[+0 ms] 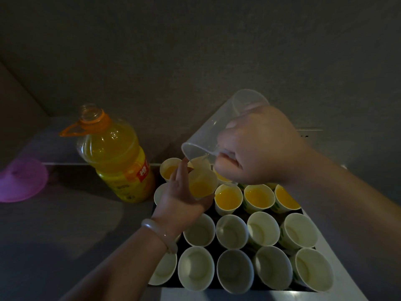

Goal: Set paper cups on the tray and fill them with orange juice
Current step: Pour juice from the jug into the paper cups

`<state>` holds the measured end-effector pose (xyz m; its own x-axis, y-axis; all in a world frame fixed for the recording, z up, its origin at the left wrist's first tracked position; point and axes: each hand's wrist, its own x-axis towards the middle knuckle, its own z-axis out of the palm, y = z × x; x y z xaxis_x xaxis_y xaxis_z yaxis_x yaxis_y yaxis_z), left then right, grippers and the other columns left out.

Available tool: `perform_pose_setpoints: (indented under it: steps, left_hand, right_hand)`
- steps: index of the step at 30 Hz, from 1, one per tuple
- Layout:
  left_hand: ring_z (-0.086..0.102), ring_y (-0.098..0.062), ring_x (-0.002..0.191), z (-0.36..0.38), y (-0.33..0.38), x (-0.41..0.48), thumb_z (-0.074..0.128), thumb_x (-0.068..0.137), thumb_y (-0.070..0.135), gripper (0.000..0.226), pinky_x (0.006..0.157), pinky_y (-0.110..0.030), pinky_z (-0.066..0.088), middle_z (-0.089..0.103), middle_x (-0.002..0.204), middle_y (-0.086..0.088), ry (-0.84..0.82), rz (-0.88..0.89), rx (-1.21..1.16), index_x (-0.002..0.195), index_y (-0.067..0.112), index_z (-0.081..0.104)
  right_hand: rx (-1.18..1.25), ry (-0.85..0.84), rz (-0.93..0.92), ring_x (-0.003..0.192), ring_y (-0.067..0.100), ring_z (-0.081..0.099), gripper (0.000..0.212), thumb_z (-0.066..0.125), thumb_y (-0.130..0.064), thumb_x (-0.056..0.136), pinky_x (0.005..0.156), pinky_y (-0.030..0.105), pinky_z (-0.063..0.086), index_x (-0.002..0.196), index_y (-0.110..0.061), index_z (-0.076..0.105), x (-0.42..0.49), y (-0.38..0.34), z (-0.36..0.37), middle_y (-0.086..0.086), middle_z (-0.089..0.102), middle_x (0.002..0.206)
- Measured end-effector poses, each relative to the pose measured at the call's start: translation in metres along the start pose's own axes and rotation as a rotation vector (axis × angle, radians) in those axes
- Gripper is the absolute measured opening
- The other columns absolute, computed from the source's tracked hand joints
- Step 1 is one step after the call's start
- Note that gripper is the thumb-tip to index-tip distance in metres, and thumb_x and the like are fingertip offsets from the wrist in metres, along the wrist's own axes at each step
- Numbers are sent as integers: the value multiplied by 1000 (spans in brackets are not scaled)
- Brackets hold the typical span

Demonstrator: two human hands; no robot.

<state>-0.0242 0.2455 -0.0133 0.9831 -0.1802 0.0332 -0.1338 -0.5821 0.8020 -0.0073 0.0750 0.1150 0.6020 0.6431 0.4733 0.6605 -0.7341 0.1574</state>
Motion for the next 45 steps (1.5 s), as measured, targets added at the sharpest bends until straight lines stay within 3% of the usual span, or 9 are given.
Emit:
perform_pose_setpoints:
  steps: [4,8,24,28,32,36,39,41,45]
  left_hand:
    - [52,-9,111,1,-3,1,80,68,39,91,78,-18,39,49,129,7,7,11,26,140,24,28]
    - [54,-6,100,4,-6,2,81,66,33,74,70,-1,38,57,115,6,34,57,-6,127,22,40]
    - [55,-10,95,7,-6,3,81,67,29,69,65,1,36,58,115,-3,30,51,42,124,16,44]
    - [55,-11,106,5,-6,3,81,68,31,83,66,1,37,53,123,0,11,51,57,136,18,36]
    - [50,-10,116,2,-4,0,81,69,35,97,81,-12,40,46,133,3,-11,16,64,147,22,24]
    - [47,-11,121,1,-3,-1,78,71,40,92,96,-26,44,43,137,5,-62,-10,117,146,24,27]
    - [39,-11,125,1,-3,-1,76,73,42,86,95,-21,35,40,138,5,-73,4,192,143,25,28]
    - [36,-13,127,1,-3,1,74,75,42,86,94,-20,32,39,139,3,-86,13,240,144,24,27]
    - [38,-17,127,2,-4,5,72,77,43,86,98,-26,35,37,141,1,-137,23,362,146,21,25]
  right_hand:
    - [0,17,-19,37,21,21,31,45,-28,68,54,27,23,42,-17,35,-4,2,4,0,28,39]
    - [46,20,-26,38,23,23,28,46,-27,68,51,30,29,43,-17,37,-10,3,8,2,30,40]
    - [63,-16,-18,36,25,30,29,47,-27,69,50,33,34,43,-15,45,-20,2,5,2,34,40]
    - [116,-6,40,35,23,25,30,46,-26,69,47,30,33,43,-15,40,-21,2,4,1,30,40]
    - [163,-21,233,37,19,22,31,41,-33,72,45,24,21,45,-20,32,-27,6,0,-3,25,41]
    - [266,53,534,38,13,21,36,39,-38,71,41,23,15,42,-19,31,-37,12,-1,-6,21,37]
    - [385,158,811,42,10,24,35,44,-32,70,45,27,18,42,-11,42,-45,16,0,-2,27,36]
    - [491,232,956,43,9,24,24,43,-29,67,47,28,19,50,-15,54,-49,17,1,-4,29,38]
    - [657,369,1087,49,17,25,26,44,-24,67,45,38,21,53,-2,43,-53,18,4,0,25,46]
